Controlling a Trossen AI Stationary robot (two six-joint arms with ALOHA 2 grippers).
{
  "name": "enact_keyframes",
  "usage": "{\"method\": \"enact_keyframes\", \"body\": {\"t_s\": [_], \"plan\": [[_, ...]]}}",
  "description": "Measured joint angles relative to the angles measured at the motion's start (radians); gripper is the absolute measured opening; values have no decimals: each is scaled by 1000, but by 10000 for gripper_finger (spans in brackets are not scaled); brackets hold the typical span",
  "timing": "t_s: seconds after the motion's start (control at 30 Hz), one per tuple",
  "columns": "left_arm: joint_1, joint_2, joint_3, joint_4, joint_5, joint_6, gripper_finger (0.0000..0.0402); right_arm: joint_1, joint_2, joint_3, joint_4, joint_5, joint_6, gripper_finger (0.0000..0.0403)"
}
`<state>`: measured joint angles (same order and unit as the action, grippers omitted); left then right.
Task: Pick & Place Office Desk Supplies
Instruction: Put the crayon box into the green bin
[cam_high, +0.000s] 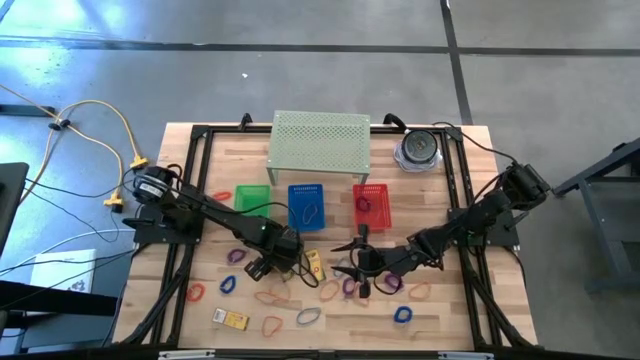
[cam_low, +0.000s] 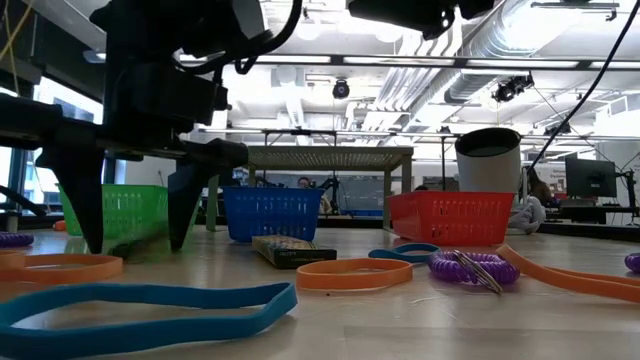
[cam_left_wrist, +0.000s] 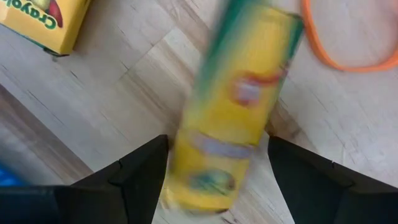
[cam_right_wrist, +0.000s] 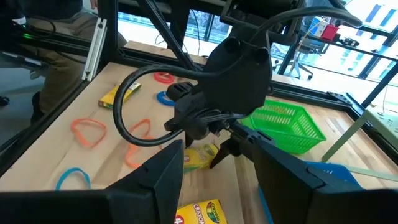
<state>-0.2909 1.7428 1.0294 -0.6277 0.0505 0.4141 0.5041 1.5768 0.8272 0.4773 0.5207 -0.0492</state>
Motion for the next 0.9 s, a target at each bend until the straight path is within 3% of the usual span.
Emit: {"method": "enact_keyframes", "body": {"t_s": [0.4,0.9], "plan": [[0,1,-1,1,-4,8,263,0,0,0,-5,0,2,183],[-2,1,-2,4,-57,15,165,0,0,0,-8,0,4,183]]}}
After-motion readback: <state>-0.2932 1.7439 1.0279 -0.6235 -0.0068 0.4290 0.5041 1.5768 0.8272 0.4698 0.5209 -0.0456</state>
